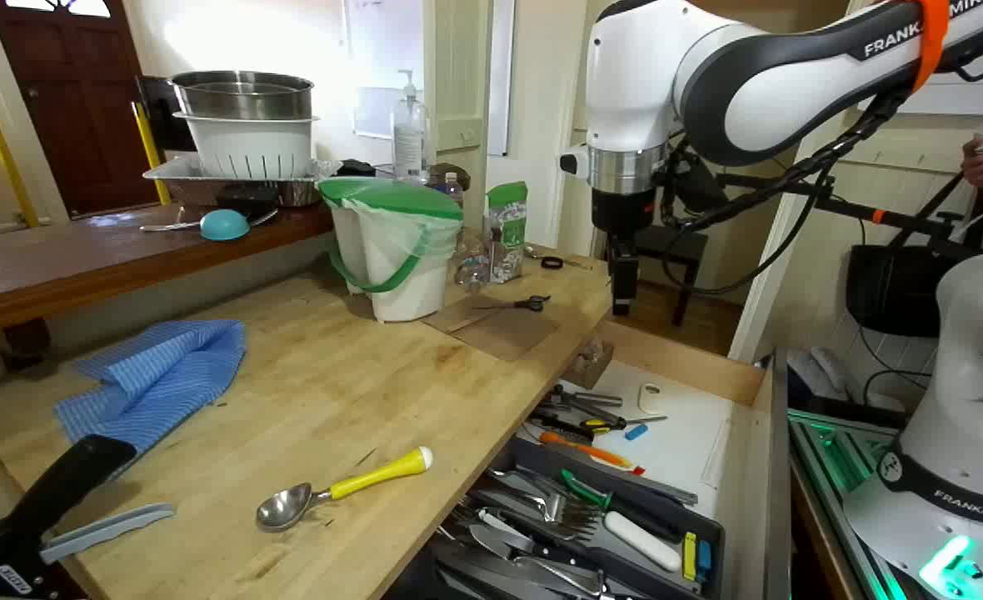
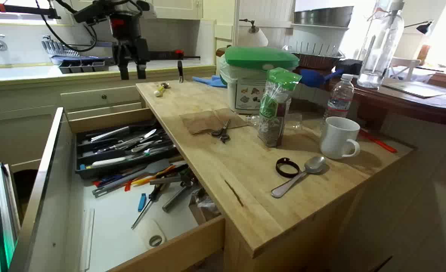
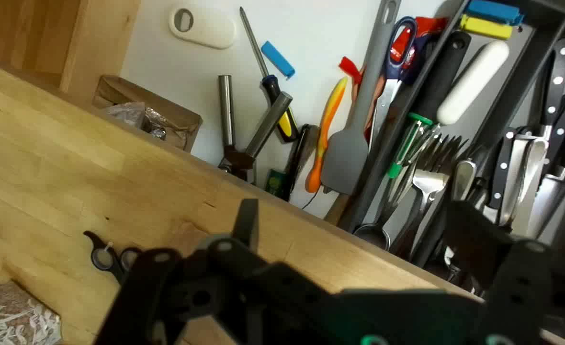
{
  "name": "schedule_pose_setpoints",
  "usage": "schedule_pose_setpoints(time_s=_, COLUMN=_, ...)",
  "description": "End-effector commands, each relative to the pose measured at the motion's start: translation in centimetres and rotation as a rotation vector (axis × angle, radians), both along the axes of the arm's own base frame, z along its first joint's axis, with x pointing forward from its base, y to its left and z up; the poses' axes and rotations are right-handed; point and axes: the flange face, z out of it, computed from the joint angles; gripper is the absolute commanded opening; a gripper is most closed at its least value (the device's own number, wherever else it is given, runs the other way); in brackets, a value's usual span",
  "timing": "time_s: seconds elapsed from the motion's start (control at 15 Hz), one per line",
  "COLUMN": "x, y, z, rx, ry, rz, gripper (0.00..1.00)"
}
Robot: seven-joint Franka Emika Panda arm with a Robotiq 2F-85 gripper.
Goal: Pick up the scissors and place it in the right panel of the cutlery holder in the drawer
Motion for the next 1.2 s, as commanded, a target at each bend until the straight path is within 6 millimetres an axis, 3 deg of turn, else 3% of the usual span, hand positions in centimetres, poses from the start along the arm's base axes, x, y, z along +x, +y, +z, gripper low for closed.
schedule_pose_setpoints(time_s=0.0, x=0.0, y=0.0, z=0.0, rx=0.0, ry=0.001, rz=0.0, gripper=1.0)
schedule_pose_setpoints(time_s=0.8, x=0.0, y=-0.2, z=-0.5, rx=-0.016, ry=0.014, rz=0.029, gripper=1.0)
schedule_pose_setpoints(time_s=1.13, x=-1.1, y=-5.7, z=-1.3, rx=-0.141, ry=0.114, rz=0.288, gripper=1.0)
